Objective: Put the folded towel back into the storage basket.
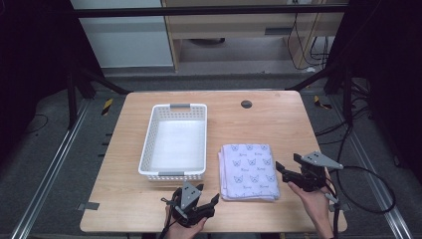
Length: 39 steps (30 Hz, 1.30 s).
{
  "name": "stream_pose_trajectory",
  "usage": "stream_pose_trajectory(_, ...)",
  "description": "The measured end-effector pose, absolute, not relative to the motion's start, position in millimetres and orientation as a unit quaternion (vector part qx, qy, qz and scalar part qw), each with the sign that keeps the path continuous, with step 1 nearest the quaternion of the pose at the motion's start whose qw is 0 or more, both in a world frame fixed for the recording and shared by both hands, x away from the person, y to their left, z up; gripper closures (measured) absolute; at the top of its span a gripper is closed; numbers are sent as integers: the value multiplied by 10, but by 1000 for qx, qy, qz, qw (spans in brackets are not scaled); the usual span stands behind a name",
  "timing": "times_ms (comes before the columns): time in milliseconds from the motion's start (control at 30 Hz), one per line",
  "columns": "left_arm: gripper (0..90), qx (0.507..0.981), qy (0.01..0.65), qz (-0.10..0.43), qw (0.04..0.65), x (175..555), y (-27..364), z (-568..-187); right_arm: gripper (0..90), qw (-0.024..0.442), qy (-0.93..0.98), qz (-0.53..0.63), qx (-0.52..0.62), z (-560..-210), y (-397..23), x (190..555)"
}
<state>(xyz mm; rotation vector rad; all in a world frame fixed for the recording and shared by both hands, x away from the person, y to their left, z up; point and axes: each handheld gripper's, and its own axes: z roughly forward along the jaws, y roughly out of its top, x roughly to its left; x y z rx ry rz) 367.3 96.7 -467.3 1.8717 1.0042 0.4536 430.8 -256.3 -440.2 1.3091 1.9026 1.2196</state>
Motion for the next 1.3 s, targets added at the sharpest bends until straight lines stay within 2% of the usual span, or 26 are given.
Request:
stream_pose_trajectory(600,341,787,407,177,429,3885,642,-4790,256,253,715,439,482,-4449,-2499,4425)
stream_pose_trajectory(1300,294,787,432,164,409,4185,435,-4955,271,239,721,421,496,-4636,-2432,4726)
